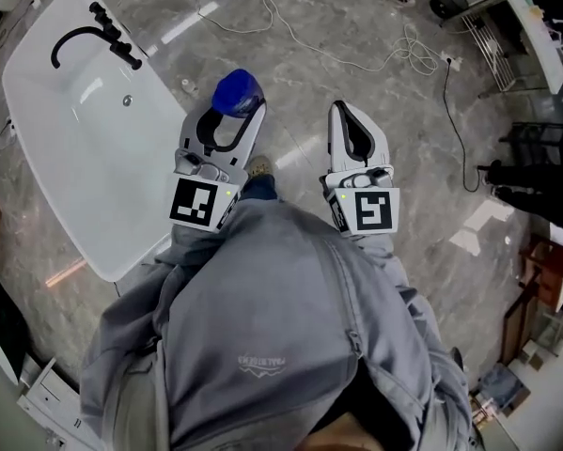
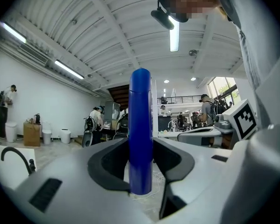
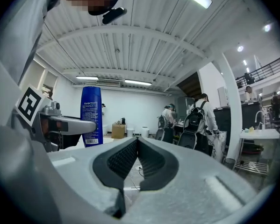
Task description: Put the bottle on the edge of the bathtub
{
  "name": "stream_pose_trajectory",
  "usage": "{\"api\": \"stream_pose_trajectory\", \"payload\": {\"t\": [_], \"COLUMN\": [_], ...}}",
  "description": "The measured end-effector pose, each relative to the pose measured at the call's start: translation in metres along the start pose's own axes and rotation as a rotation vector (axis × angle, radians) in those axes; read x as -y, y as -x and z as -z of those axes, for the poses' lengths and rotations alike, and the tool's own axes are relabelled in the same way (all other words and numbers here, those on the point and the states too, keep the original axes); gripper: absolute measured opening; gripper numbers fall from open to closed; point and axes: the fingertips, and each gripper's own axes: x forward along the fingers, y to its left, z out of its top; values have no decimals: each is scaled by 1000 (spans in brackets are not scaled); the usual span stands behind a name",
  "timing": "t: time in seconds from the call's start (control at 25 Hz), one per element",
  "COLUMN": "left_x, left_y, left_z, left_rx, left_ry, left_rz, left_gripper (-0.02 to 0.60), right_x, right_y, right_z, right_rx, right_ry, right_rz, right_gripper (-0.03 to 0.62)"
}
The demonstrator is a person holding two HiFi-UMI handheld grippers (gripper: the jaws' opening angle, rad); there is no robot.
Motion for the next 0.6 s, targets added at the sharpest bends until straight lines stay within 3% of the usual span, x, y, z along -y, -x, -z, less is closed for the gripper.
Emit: {"api": "stream_pose_trajectory", "payload": {"t": [0.32, 0.6], "left_x": [-50, -82], "left_y": [-5, 10], "left_z": [10, 13], "left_rx": [-8, -18], "left_ry": [-9, -12], "left_rz": [-108, -236], "left_gripper": [155, 155], "right_x": [-1, -32], "right_y": [-69, -115], "right_z": [-6, -6], "right_rx": [18, 25], "right_ry": [33, 39], "right_rz": [-124, -280], "right_gripper": [2, 2]}}
